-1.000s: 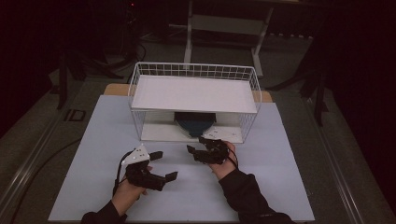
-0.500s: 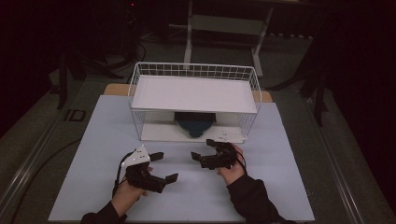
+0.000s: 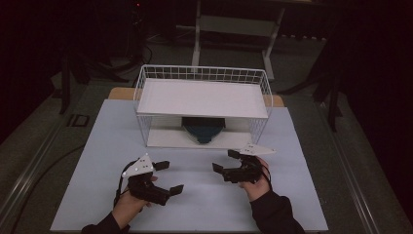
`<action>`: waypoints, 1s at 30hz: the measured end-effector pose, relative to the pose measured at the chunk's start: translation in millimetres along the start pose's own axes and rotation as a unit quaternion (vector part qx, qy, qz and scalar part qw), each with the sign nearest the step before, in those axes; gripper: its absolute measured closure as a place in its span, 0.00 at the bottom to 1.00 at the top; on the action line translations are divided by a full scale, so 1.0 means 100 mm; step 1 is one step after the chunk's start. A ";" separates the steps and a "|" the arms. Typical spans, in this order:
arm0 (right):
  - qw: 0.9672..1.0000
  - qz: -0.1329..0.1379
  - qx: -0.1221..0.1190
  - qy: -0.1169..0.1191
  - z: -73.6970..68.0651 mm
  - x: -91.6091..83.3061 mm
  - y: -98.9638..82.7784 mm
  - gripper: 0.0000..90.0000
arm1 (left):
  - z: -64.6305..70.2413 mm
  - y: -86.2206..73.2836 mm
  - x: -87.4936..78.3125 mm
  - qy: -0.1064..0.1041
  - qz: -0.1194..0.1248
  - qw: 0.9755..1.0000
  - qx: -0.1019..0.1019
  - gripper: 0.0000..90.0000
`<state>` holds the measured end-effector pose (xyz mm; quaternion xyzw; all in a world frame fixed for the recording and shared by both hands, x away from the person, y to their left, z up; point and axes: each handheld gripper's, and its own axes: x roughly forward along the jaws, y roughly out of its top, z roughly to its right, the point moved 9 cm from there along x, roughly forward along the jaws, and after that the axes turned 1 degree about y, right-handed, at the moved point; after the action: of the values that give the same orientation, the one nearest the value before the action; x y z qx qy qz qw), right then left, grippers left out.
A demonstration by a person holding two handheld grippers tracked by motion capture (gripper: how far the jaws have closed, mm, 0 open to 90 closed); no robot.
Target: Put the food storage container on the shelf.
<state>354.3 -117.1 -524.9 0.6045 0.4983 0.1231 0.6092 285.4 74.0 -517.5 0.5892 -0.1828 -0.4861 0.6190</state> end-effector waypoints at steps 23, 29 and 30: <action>1.000 0.012 -0.019 0.005 -0.11 -0.50 -0.30 0.16 | -0.04 -0.11 -0.13 0.007 -0.007 1.000 0.011 0.01; 1.000 0.011 -0.026 -0.006 -0.07 -0.61 -0.37 0.16 | -0.02 -0.13 -0.11 0.000 -0.011 1.000 0.012 0.01; 1.000 0.010 -0.026 -0.008 -0.05 -0.62 -0.38 0.16 | -0.02 -0.14 -0.11 -0.001 -0.011 1.000 0.012 0.01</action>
<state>303.7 -169.9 -528.2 0.5946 0.4839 0.1368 0.6274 276.3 86.3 -526.4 0.5984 -0.1825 -0.4910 0.6063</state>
